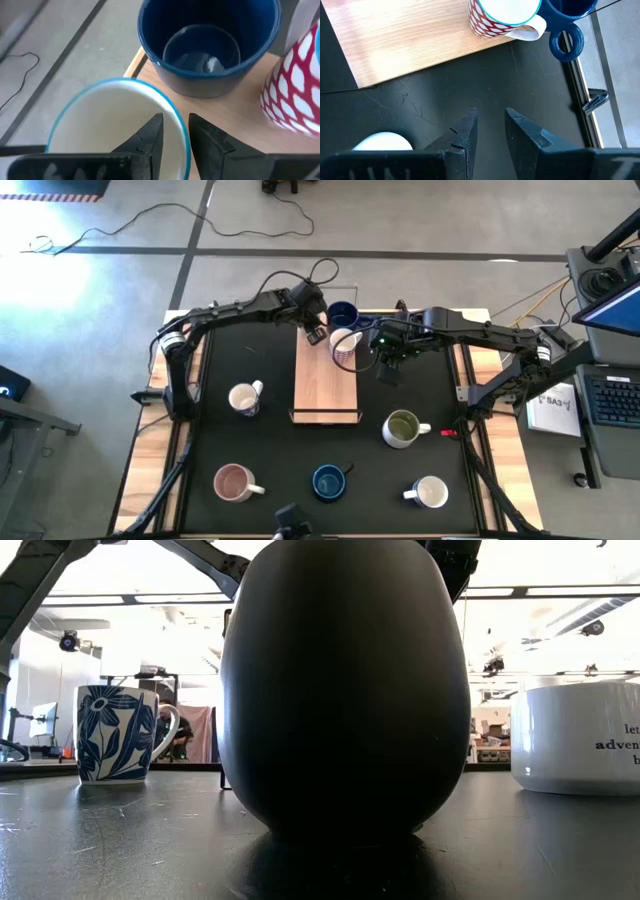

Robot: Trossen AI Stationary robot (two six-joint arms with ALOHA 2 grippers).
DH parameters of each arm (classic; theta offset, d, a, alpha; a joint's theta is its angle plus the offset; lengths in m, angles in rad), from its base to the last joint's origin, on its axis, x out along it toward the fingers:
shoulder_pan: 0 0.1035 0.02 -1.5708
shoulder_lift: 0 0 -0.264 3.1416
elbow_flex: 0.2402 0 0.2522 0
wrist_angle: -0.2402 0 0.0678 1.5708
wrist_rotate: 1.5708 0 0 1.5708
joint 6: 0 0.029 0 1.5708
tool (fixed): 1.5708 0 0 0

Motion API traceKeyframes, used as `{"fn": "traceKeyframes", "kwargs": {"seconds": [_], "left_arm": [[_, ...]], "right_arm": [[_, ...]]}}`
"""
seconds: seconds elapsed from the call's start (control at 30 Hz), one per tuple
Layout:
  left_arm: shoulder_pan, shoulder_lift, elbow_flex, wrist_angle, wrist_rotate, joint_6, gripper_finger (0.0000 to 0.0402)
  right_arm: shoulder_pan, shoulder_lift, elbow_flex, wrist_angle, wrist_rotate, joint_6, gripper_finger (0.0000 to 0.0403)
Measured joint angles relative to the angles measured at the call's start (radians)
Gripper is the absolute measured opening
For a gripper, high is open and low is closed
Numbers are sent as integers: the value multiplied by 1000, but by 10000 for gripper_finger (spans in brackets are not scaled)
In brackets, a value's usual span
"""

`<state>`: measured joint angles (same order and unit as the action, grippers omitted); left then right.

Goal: Place coffee mugs
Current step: Put the green patterned mug on the shelf, then put the left blue patterned mug on the shelf

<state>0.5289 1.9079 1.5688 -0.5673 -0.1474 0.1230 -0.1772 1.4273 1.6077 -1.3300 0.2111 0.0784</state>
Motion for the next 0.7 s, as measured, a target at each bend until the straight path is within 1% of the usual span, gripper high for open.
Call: {"fn": "traceKeyframes", "kwargs": {"seconds": [0.27,0.47,0.6,0.7], "left_arm": [[-5,-18,2,-4,0,0,76],[-25,-23,4,-9,0,6,76],[-42,-23,23,-18,-1,31,76],[-52,-23,59,-38,0,59,76]], "right_arm": [[0,0,0,0,0,-1,84],[0,0,0,0,0,-2,90],[0,0,0,0,0,-1,90],[0,0,0,0,0,0,87]]}}
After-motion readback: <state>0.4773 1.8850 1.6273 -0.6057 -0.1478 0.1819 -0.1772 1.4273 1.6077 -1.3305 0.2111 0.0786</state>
